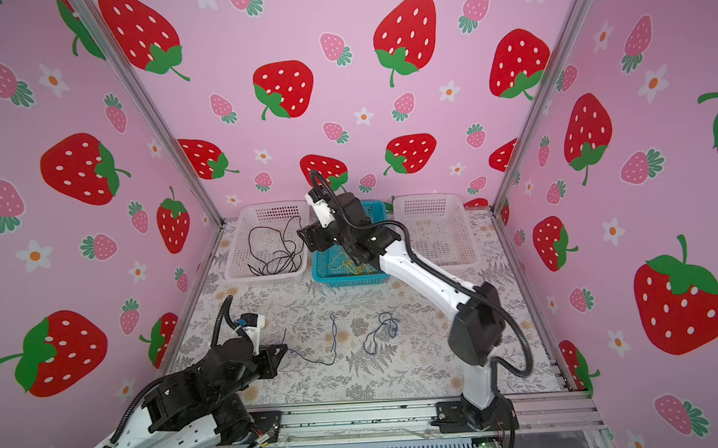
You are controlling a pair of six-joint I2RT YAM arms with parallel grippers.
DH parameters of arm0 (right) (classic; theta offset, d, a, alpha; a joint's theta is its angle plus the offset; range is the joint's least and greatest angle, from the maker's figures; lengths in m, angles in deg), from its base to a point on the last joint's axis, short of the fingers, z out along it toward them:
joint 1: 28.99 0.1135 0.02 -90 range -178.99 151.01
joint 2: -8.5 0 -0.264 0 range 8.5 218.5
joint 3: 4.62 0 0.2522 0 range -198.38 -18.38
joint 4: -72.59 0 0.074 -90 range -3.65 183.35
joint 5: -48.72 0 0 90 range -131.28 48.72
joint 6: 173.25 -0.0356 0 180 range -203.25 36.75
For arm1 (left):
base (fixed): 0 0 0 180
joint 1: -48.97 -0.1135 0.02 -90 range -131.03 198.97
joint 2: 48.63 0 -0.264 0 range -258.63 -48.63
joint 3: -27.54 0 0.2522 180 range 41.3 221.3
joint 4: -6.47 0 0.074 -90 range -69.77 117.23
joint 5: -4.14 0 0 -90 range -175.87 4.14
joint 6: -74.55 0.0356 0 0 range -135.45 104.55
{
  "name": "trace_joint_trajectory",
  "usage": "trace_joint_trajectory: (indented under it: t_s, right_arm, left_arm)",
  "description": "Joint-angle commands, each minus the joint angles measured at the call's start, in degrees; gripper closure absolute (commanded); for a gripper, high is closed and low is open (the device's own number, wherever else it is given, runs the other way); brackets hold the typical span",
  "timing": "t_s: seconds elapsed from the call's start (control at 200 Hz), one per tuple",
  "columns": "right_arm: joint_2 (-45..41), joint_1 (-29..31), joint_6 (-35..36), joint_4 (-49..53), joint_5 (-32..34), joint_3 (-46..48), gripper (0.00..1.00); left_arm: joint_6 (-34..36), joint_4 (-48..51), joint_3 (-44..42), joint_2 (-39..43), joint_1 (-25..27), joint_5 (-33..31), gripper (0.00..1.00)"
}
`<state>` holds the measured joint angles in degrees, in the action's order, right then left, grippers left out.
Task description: Untangle the cables
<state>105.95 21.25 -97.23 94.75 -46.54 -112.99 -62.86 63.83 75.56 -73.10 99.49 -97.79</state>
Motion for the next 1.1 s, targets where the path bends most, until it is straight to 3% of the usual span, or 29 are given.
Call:
trace_joint_trajectory:
  t_s: [0.0, 0.03, 0.215, 0.375, 0.585, 0.79, 0.9, 1.096]
  right_arm:
    - [-13.14, 0.38, -2.47, -11.04, 7.71, 15.83, 0.06]
    - [-17.03, 0.37, -3.26, -12.11, 9.40, 20.39, 0.00]
    - [-36.83, 0.31, -5.37, -6.61, 18.91, 38.21, 0.01]
    - [-54.00, 0.29, -8.50, 6.20, 30.90, 46.35, 0.01]
    - [-73.03, 0.27, -15.31, 17.16, 39.49, 51.61, 0.01]
    - [-81.05, 0.29, -16.12, 25.46, 43.44, 49.86, 0.01]
    - [-83.50, 0.28, -16.86, 28.55, 43.16, 48.43, 0.01]
    - [-87.11, 0.28, -18.72, 30.67, 41.39, 47.28, 0.01]
  left_arm:
    - [2.83, -0.56, 6.11, -2.31, 0.14, -1.77, 1.00]
    - [3.41, -0.77, 7.54, -3.32, 0.10, -1.74, 1.00]
    - [9.31, -2.62, 18.56, -13.79, 0.15, -0.11, 1.00]
    - [16.43, -3.61, 31.27, -27.12, 0.13, 2.45, 1.00]
    - [24.88, -3.81, 51.28, -46.52, -0.18, 5.33, 1.00]
    - [26.72, -4.77, 69.95, -65.51, -3.13, 12.71, 1.00]
    - [25.52, -4.49, 80.13, -75.97, -4.81, 17.75, 1.00]
    - [24.67, -1.94, 99.45, -93.92, -6.16, 21.26, 1.00]
